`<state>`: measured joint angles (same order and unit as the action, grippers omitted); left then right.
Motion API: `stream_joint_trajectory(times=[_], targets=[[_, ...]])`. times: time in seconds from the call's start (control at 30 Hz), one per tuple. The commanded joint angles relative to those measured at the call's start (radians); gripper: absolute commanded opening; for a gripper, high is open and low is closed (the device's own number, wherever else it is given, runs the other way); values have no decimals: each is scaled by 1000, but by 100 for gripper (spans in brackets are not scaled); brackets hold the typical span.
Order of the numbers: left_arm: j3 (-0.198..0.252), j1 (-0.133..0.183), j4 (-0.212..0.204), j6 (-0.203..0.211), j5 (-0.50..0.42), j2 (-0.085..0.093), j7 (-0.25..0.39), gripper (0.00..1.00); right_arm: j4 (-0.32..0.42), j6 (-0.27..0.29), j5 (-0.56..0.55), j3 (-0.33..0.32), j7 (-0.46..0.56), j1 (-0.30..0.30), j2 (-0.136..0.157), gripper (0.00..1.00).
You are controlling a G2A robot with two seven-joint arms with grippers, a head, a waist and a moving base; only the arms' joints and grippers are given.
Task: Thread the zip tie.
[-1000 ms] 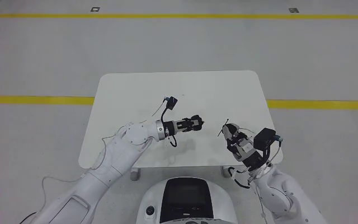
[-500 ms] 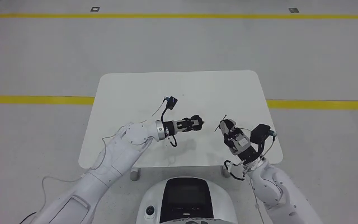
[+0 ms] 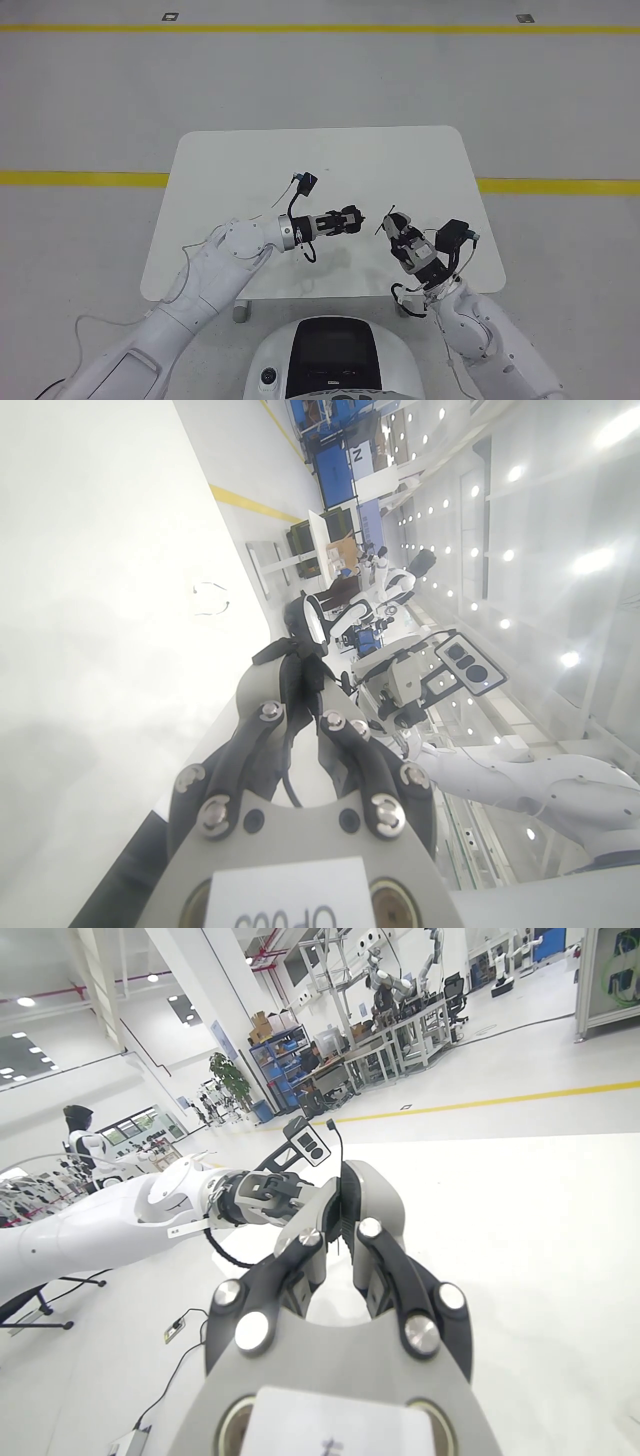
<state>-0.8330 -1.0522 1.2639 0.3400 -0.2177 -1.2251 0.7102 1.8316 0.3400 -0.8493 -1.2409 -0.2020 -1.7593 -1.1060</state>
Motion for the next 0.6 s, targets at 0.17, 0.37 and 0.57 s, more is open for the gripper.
stream_joint_trajectory(times=[0.17,0.37,0.57], targets=[[0,0,0,0,0,0,0,0,-21,-10,8,18,-62,28,-9,0],[0,0,0,0,0,0,0,0,-98,0,-6,88,-204,89,-25,0],[0,0,0,0,0,0,0,0,-185,0,-18,143,-288,144,-30,0]])
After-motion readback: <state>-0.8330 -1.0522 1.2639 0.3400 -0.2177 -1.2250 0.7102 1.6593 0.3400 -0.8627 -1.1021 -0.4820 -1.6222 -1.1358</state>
